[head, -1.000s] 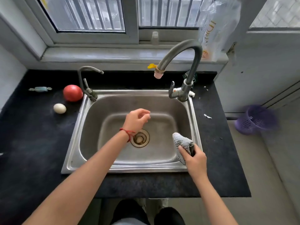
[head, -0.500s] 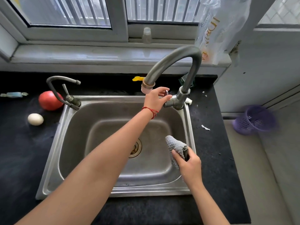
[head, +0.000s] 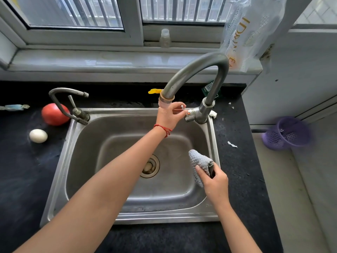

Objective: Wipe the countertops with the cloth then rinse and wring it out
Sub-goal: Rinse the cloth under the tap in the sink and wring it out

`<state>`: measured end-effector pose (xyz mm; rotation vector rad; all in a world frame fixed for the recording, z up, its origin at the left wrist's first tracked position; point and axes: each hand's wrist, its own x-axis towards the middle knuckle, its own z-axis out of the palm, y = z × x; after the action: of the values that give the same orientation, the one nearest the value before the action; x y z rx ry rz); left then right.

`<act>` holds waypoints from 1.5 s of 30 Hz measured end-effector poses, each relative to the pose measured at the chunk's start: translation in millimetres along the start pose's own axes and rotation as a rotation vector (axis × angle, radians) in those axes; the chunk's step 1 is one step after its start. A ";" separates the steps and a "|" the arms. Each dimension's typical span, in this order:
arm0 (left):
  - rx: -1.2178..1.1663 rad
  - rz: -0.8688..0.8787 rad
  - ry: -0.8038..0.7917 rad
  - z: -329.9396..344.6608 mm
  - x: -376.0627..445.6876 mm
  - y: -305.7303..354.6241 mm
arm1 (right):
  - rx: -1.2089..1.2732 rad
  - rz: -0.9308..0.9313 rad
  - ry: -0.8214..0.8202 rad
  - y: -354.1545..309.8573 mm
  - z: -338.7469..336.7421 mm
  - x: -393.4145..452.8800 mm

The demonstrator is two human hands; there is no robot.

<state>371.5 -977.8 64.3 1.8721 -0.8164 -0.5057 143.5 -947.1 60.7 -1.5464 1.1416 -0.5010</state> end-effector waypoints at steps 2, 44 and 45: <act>0.002 -0.005 0.004 0.0 0.2 -3.0 | -0.001 -0.009 -0.001 -1.7 2.3 2.1; -0.220 -0.366 -0.095 -78.7 -62.9 -45.0 | 0.339 0.332 -0.301 -2.8 110.8 75.8; -0.224 -0.345 -0.120 -80.6 -61.6 -43.5 | 0.386 0.319 -0.351 -3.5 110.1 78.5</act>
<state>395.8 -870.3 58.1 1.7901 -0.4889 -0.8948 268.2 -958.7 9.7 -1.0429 0.9298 -0.2053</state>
